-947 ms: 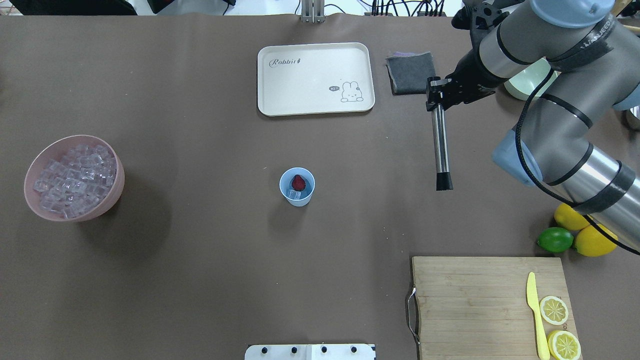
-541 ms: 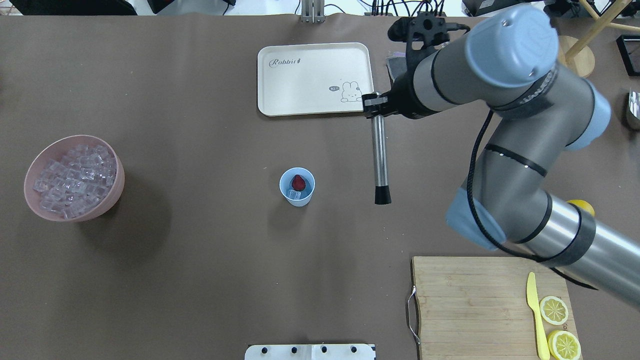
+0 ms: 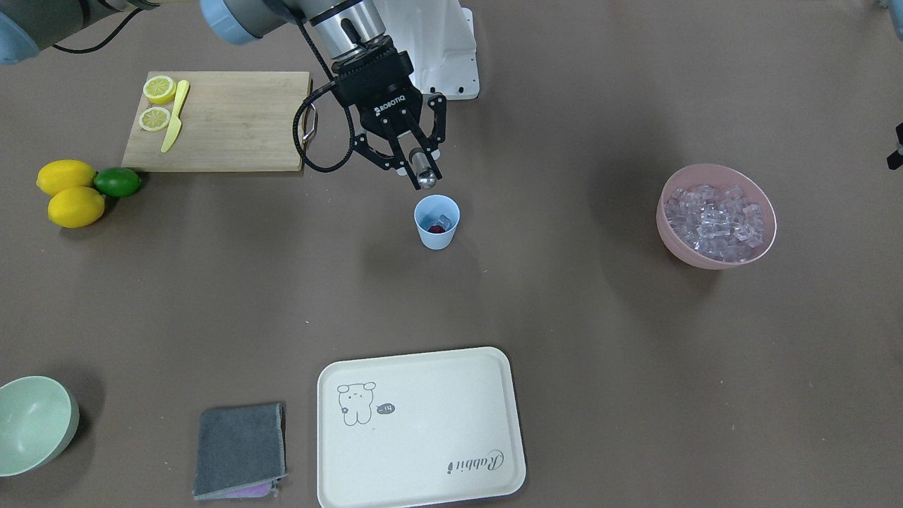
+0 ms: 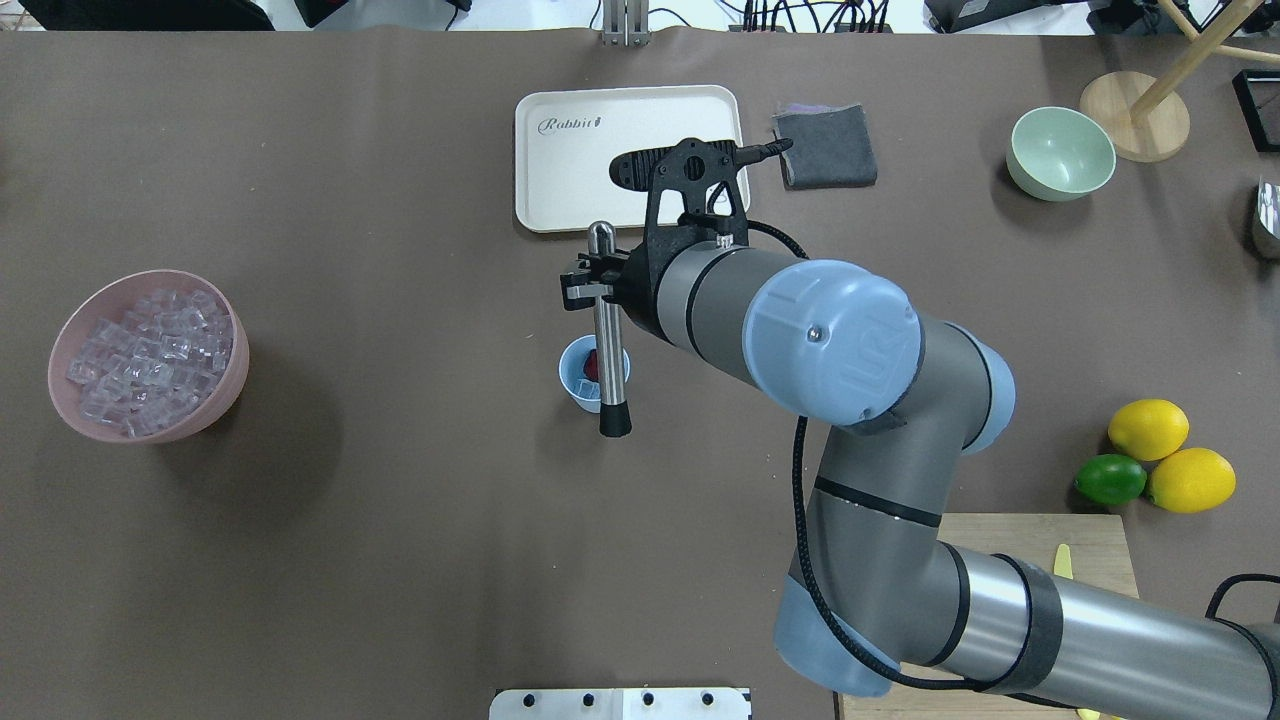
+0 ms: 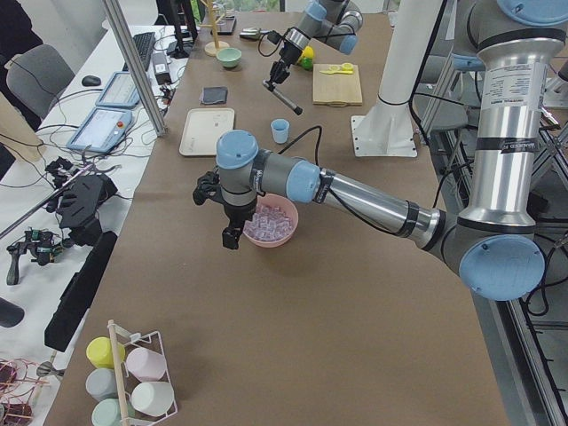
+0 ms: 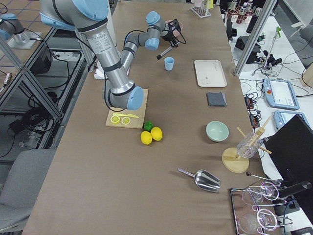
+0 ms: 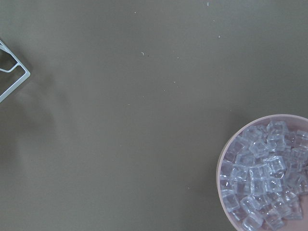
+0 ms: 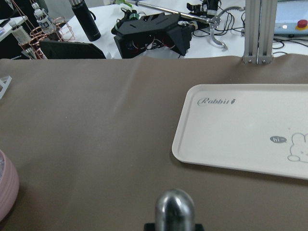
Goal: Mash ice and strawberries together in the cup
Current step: 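Carry the steel rod with the right gripper down into the cup, then press the rod up and down inside the cup with the right gripper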
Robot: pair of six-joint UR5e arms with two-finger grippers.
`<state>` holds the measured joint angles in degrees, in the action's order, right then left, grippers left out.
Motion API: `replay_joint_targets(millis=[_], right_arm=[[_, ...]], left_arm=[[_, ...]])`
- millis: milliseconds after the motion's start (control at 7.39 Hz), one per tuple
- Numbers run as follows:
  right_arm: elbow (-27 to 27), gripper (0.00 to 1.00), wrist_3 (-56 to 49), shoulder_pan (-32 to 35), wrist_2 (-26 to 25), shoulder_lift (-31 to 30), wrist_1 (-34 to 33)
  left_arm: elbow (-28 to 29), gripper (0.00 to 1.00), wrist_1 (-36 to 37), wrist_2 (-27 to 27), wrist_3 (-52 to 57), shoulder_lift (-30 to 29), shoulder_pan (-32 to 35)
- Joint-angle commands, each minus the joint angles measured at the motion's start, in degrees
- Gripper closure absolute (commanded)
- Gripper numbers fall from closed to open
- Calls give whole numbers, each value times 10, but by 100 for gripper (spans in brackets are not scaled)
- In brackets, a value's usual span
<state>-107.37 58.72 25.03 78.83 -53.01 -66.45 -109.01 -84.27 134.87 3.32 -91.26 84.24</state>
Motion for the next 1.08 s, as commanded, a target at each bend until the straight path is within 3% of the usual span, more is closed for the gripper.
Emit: replay_joint_targets(millis=[0, 406, 541, 947], right_arm=[[37, 100, -41, -18, -83, -3, 116], [107, 100, -62, -31, -167, -9, 242], [108, 100, -77, -43, -190, -8, 255], [110, 100, -84, -54, -196, -22, 256]], left_arm=[[1, 3, 2, 0, 2, -1, 0], [1, 3, 2, -1, 1, -2, 0], [1, 3, 3, -19, 1, -6, 0], [2, 3, 4, -34, 2, -9, -2]])
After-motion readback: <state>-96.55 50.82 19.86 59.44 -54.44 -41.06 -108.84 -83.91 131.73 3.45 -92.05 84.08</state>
